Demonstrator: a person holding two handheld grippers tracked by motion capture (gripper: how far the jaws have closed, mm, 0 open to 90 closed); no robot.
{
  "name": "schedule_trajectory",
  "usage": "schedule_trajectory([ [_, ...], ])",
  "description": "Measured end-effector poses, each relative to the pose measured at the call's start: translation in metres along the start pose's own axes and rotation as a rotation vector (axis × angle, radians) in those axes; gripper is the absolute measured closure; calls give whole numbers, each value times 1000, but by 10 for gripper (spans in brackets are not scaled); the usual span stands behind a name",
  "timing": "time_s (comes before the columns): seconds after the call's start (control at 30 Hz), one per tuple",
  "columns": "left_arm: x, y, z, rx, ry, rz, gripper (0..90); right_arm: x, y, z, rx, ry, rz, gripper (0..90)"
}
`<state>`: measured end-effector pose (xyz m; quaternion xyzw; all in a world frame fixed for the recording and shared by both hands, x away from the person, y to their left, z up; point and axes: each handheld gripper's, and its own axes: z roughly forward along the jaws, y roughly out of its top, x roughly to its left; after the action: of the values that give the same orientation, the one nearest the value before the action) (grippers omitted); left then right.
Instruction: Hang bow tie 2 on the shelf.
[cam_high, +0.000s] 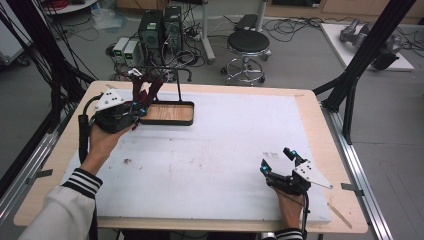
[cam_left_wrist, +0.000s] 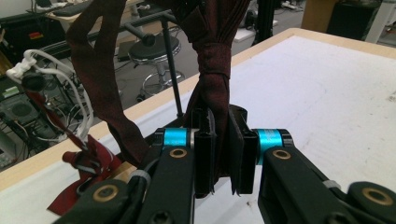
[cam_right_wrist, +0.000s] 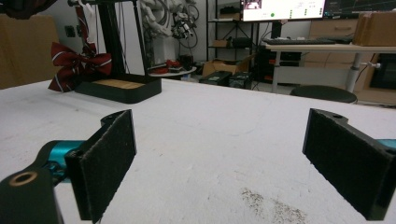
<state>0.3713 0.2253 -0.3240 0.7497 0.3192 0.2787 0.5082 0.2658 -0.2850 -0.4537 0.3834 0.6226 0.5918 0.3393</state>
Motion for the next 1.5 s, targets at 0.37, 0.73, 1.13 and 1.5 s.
schedule_trajectory([
  [0.37, -2, 10, 21, -9, -8, 8, 819, 0, 0, 0, -1, 1, 6, 88],
  [0.73, 4, 19, 44, -7, -2, -5, 819, 0, 0, 0, 0, 0, 0, 88],
  [1.13, 12, 14, 60, 3, 19, -37, 818, 0, 0, 0, 0, 1, 4, 88],
  [1.5, 18, 10, 74, 37, 29, -53, 818, 0, 0, 0, 1, 2, 8, 88],
])
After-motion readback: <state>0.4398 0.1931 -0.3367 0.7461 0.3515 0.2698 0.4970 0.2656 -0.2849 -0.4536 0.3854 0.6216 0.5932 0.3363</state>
